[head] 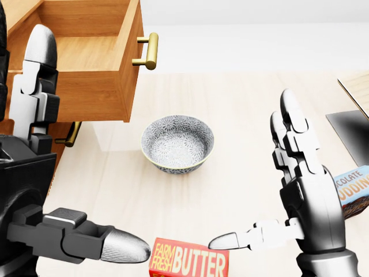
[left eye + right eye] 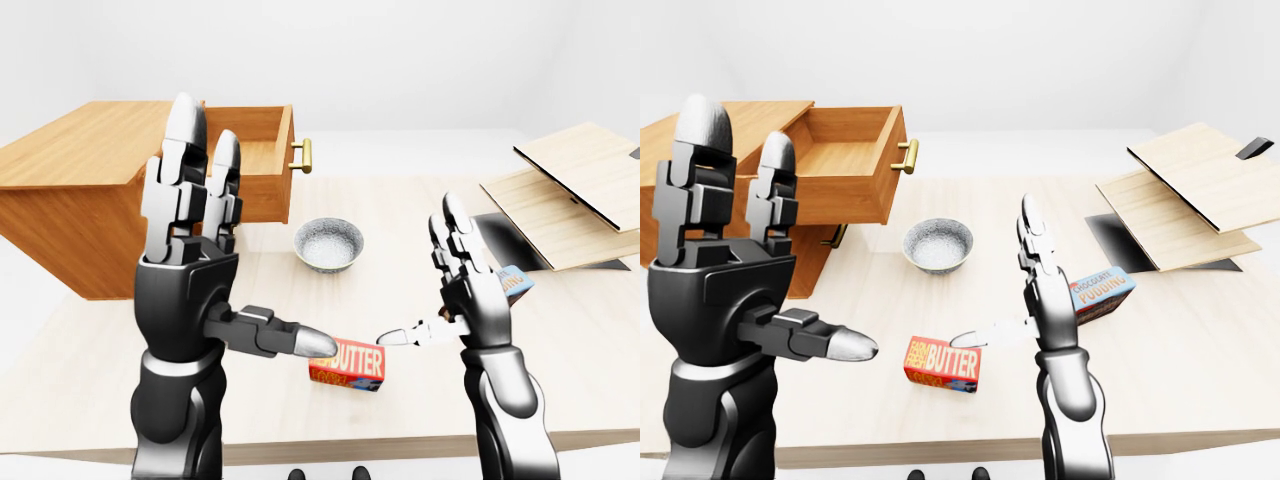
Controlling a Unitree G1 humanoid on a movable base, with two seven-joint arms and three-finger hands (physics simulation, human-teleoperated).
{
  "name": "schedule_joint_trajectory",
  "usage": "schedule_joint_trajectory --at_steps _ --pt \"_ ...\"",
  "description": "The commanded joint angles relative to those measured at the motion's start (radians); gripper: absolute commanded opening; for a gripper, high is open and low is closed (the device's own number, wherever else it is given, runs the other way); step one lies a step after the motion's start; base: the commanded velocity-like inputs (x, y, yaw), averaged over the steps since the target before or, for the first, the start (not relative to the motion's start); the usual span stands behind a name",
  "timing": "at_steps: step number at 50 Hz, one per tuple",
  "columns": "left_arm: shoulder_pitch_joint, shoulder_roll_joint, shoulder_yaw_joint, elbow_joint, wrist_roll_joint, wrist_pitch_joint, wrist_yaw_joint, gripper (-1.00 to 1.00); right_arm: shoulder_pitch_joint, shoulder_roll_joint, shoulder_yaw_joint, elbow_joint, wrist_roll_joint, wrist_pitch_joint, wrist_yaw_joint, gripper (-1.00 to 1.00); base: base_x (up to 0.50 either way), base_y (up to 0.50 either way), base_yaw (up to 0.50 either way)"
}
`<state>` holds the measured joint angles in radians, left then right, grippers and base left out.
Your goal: Close the top drawer of the cabinet.
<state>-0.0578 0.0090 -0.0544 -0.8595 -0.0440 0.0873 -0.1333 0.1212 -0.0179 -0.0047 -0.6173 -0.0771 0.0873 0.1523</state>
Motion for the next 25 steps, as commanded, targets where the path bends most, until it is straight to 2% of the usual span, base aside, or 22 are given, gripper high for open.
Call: schedule_joint_trajectory --at_steps 1,4,8,17,25 --pt "-0.057 -0.02 -0.077 0.099 0.061 0.0 -0.004 1.0 0.007 0.0 -0.003 -0.013 0.0 0.0 0.004 1.0 0.0 0.0 0.0" --pt "-0.076 -0.025 -0.084 0.14 0.074 0.0 -0.01 1.0 0.006 0.001 -0.004 -0.014 0.0 0.0 0.005 1.0 0.0 0.0 0.0" --pt "-0.083 -0.038 -0.121 0.189 0.109 0.0 -0.019 1.0 0.005 0.001 -0.004 -0.008 0.002 0.0 0.004 1.0 0.0 0.0 0.0" --pt "-0.084 -0.059 -0.149 0.252 0.149 0.0 -0.031 1.0 0.011 0.0 -0.013 -0.001 0.006 0.0 0.005 1.0 0.0 0.0 0.0" --pt "-0.122 -0.083 -0.167 0.379 0.198 0.0 -0.042 1.0 0.013 0.002 -0.01 0.012 0.005 0.0 0.003 1.0 0.0 0.0 0.0"
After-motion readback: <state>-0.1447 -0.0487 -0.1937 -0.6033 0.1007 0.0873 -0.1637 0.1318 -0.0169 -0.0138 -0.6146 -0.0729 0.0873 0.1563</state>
